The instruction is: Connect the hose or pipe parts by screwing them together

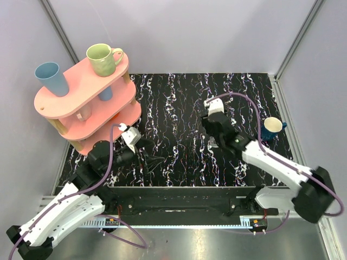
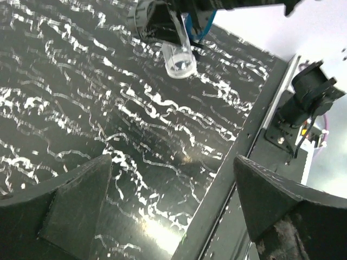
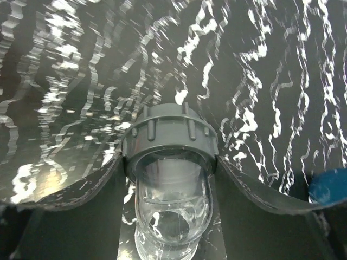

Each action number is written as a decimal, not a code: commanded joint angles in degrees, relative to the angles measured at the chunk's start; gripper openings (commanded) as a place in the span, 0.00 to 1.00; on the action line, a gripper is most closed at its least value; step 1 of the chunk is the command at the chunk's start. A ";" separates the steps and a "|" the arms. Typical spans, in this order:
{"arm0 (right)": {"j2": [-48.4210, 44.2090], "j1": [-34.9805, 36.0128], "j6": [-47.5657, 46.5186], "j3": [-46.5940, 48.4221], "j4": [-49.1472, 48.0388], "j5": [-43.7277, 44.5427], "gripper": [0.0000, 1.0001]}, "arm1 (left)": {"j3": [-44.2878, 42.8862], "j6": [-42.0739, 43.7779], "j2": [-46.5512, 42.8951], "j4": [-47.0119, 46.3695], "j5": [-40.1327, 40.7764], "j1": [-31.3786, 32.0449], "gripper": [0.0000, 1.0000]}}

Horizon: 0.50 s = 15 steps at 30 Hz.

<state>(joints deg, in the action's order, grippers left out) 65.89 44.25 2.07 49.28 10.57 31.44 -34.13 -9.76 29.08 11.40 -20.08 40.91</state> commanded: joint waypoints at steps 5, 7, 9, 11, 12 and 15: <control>23.65 -7.60 6.79 11.18 2.17 3.80 0.07 | -0.86 3.43 -3.15 4.43 8.73 -0.04 0.99; 29.72 -7.77 8.56 13.99 3.05 4.59 0.08 | -0.41 4.04 -4.82 4.07 8.13 -0.04 0.99; 35.24 -7.86 10.15 16.37 4.54 5.46 0.11 | 0.55 4.05 -6.74 3.19 7.95 0.05 0.99; 38.42 -7.86 12.07 20.32 6.12 6.35 0.18 | 1.25 4.48 -7.72 2.49 8.03 -0.04 0.99; 41.14 -7.86 12.87 21.55 7.78 6.44 0.20 | 1.43 4.57 -8.51 2.40 8.12 -0.04 0.99; 43.71 -7.86 15.95 24.81 9.47 5.22 0.31 | 1.43 4.57 -8.86 2.66 9.88 -0.04 0.99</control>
<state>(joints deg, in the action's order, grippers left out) 107.55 36.51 11.62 69.01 17.08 35.68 -33.15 -6.37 20.93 16.71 -13.21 40.91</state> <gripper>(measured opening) 0.639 0.988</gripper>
